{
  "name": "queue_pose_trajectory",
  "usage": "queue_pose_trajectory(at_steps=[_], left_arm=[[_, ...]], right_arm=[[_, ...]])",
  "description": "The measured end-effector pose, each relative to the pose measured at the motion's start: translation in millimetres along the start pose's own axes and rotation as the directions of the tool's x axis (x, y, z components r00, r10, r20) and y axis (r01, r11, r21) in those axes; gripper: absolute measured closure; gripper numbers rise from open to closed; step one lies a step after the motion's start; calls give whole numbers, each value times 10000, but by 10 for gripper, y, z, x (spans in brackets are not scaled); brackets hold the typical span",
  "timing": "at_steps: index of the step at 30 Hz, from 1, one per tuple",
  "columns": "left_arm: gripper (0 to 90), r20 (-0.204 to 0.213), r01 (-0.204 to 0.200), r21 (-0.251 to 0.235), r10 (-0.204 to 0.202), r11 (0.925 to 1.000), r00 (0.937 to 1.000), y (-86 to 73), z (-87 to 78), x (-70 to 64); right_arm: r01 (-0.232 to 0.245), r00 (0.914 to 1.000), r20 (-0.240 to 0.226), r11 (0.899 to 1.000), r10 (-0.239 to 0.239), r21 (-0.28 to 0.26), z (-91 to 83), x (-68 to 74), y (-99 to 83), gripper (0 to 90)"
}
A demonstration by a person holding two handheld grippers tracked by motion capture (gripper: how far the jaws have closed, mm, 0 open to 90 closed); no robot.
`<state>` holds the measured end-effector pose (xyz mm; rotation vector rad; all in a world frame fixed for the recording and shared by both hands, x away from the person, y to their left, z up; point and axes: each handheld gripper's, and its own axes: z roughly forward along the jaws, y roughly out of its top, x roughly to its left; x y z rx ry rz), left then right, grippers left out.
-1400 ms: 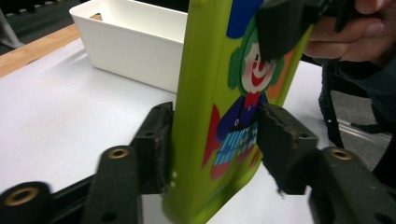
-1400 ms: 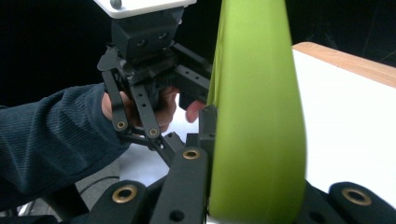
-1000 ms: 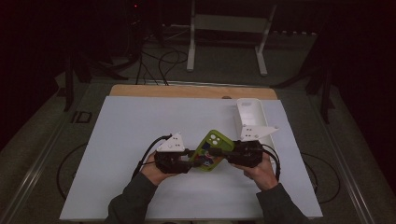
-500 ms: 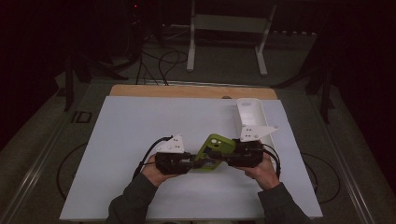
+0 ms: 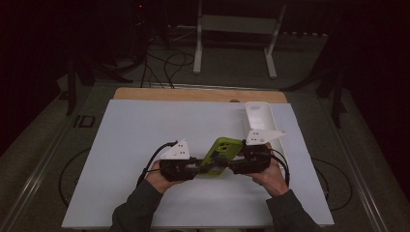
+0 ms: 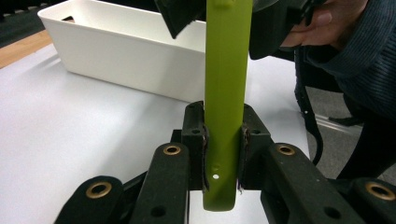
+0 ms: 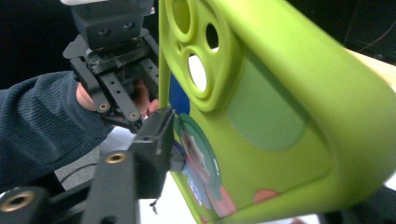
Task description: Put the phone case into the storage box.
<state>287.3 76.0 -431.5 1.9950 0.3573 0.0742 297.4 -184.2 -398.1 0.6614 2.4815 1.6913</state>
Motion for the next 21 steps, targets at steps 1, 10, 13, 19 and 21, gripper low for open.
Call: queue_pose_trajectory(at_steps=[1,10,13,19,21], left_arm=[[777,-60,-15,23,15,10000,10000,-2,1,-3],[777,-468,85,-55,-87,9999,9989,-8,-12,9],[777,-607,117,-121,-124,9999,9981,-9,-21,13],[777,-1041,163,-230,-186,9996,9944,-15,-33,11],[777,-1248,176,-254,-206,9995,9920,-16,-36,9]], right_arm=[[-67,9998,171,10000,67,11,4,0,1,367],[-315,9970,702,9995,319,-77,-6,-11,-11,202],[-413,9953,866,9989,429,-199,-17,-16,-15,145],[-612,9910,1175,9976,647,-328,-37,-26,-20,100],[-702,9891,1271,9969,743,-365,-42,-28,-23,94]])
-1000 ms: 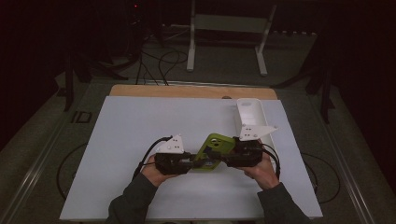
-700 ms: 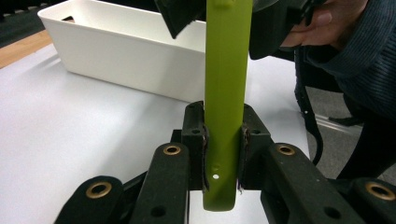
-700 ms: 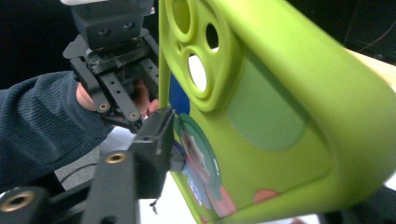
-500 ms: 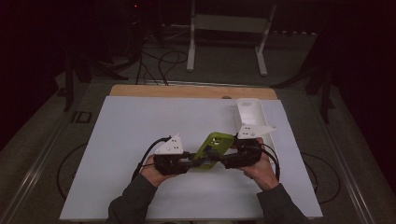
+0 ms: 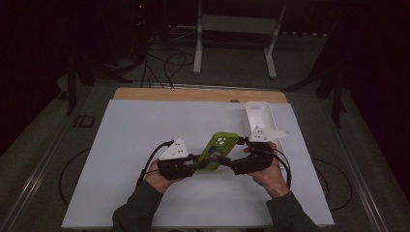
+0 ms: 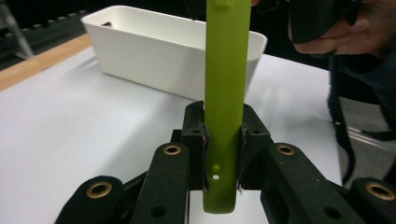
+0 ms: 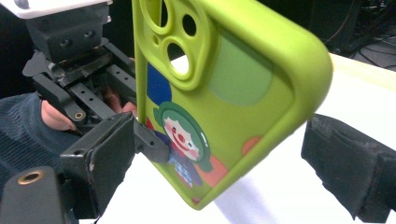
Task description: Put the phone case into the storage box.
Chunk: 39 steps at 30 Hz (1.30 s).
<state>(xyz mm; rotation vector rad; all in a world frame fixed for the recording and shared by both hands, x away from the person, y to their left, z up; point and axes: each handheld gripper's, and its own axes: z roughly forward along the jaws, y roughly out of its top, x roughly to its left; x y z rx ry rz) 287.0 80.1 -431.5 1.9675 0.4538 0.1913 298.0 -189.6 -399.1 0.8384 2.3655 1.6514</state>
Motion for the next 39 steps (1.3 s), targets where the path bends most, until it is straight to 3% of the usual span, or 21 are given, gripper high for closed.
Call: queue_pose_trajectory(at_steps=[6,16,26,39], left_arm=[[777,-617,134,-83,-139,9999,9980,-6,-11,1],[777,-1445,291,-297,-331,9991,9889,-7,-32,-8],[777,-2498,300,-450,-403,9985,9675,-1,-16,-44],[777,-3191,271,-588,-445,9979,9467,-7,19,-80]], right_arm=[[-256,9993,265,9994,262,-226,-3,-18,-12,89],[-474,9978,441,9973,499,-554,-10,-17,-7,89],[-630,9946,767,9938,701,-914,-13,-1,10,89],[-915,9879,1117,9862,1073,-1383,-14,-14,28,89]])
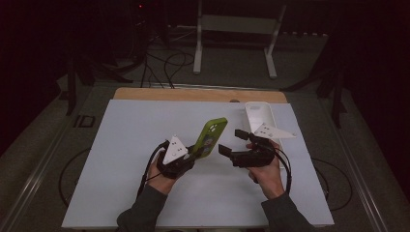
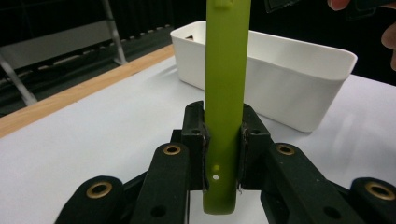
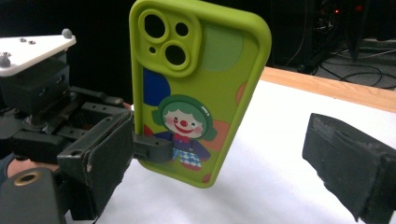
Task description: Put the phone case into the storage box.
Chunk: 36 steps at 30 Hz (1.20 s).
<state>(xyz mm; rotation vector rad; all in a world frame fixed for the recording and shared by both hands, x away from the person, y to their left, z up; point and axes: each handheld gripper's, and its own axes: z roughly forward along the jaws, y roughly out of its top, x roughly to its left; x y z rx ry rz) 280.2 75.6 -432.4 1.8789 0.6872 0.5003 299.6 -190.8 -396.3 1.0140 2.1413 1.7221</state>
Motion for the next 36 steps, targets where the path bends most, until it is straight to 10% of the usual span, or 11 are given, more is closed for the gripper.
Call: queue_pose_trajectory(at_steps=[36], left_arm=[[778,-1089,247,-475,-298,9986,9936,-52,79,-192]], right_arm=[[-450,9978,446,9950,491,-894,114,134,174,87]])
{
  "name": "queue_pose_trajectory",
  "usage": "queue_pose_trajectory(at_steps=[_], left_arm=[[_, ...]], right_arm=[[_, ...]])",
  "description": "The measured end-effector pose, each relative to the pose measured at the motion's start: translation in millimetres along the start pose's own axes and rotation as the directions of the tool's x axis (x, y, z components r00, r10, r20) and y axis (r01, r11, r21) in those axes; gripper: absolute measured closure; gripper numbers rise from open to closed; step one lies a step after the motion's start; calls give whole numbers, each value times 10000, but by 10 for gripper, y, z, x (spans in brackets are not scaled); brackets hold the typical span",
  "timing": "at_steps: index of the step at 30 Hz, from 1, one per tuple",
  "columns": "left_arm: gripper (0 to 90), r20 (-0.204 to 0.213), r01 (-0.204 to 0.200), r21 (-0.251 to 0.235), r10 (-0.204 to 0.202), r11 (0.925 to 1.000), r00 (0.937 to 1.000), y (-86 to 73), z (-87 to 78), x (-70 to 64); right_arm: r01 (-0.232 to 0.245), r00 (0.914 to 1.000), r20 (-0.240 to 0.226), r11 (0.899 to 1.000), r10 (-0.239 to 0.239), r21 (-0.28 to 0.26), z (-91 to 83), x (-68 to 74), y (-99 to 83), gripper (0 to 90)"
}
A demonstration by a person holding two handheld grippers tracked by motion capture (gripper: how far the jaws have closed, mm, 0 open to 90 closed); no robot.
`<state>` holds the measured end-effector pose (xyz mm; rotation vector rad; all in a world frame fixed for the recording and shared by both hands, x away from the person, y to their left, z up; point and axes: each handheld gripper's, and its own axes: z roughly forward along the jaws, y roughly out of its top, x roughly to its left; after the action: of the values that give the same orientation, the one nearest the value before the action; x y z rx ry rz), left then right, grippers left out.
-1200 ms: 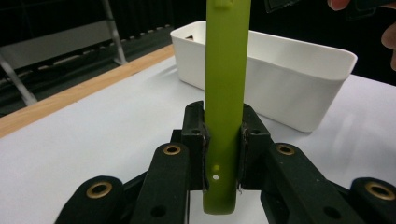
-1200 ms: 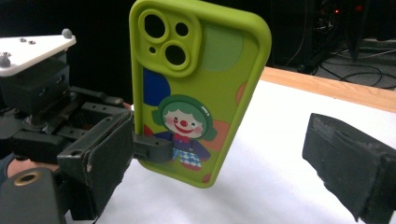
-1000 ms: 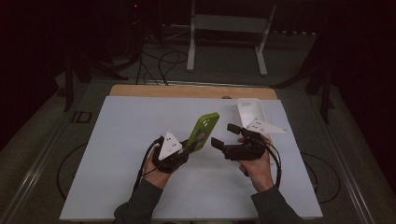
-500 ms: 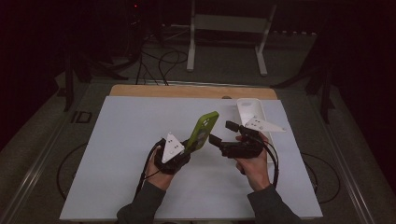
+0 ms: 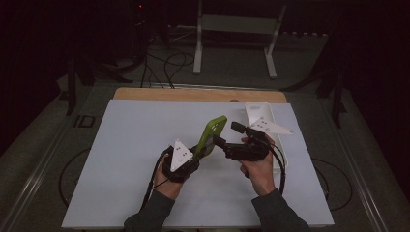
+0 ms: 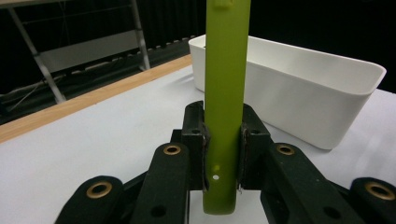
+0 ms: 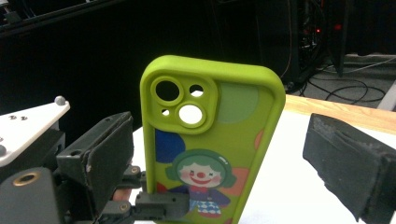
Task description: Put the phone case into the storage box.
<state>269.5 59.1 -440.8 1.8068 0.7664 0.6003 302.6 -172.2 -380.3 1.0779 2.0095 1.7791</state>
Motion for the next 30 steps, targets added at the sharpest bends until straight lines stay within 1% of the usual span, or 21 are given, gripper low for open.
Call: queue_pose_trajectory(at_steps=[8,14,17,21,23,25,28,30], left_arm=[[777,-83,5,-11,-5,10000,10000,-21,14,-54],[777,-12,-23,-10,23,10000,10000,-32,21,-95],[777,9,-54,-16,54,10000,10000,-28,21,-114],[777,5,-42,-63,42,10000,10000,-29,25,-142],[778,10,-75,-75,75,9999,10000,-32,28,-165],[778,58,-13,-70,13,10000,10000,-36,29,-183],[777,167,79,-11,-78,10000,9998,-46,34,-189],[775,317,78,64,-80,9999,9995,-51,39,-186]], right_arm=[[-124,9999,86,9998,126,-127,50,19,17,87],[-252,9995,168,9995,255,-185,98,30,23,87],[-433,9990,120,9990,434,-83,120,28,19,88],[-495,9987,150,9988,495,-51,147,35,10,92],[-571,9983,147,9984,571,-49,154,40,13,114],[-631,9978,185,9980,633,-85,155,44,17,140],[-592,9980,245,9982,591,17,153,48,21,145],[-550,9981,291,9984,547,88,154,49,18,146]])
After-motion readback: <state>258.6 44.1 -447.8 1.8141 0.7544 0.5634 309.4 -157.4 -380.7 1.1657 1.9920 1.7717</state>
